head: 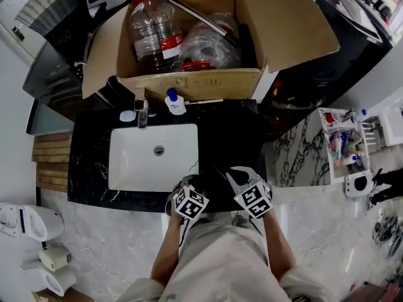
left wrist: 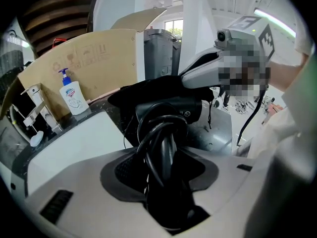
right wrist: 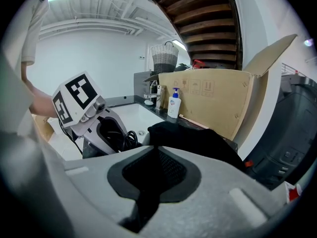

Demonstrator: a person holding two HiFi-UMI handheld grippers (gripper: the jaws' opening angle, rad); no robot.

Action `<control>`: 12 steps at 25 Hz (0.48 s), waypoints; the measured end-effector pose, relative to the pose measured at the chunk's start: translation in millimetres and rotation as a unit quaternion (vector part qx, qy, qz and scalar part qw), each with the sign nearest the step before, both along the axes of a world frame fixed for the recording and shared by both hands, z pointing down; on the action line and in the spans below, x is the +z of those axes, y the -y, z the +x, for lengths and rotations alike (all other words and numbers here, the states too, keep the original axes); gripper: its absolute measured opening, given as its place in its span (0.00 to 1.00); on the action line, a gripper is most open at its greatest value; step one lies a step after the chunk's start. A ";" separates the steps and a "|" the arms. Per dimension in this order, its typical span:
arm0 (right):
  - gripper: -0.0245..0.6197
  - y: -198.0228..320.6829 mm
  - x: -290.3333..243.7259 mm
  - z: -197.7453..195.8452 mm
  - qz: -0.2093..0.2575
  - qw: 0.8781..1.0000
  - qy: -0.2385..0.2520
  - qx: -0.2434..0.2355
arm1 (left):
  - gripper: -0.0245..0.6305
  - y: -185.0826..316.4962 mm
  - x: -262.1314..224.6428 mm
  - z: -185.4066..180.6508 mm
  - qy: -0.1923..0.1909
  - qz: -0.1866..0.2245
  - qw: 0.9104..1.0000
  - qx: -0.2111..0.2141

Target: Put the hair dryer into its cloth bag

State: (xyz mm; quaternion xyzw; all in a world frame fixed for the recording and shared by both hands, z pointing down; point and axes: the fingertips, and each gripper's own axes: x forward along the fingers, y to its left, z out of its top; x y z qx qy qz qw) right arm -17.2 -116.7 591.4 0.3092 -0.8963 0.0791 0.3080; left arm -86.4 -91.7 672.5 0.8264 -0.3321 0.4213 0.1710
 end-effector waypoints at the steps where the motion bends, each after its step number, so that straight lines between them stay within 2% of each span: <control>1: 0.08 -0.6 0.1 -0.5 0.000 1.000 0.000 0.000 | 0.34 1.8 0.2 0.7 0.001 0.000 1.000 -0.002; 12: 0.08 -0.2 -5.4 -4.5 0.008 1.000 0.006 -0.007 | 0.34 17.3 1.2 14.7 0.007 -0.002 1.000 -0.020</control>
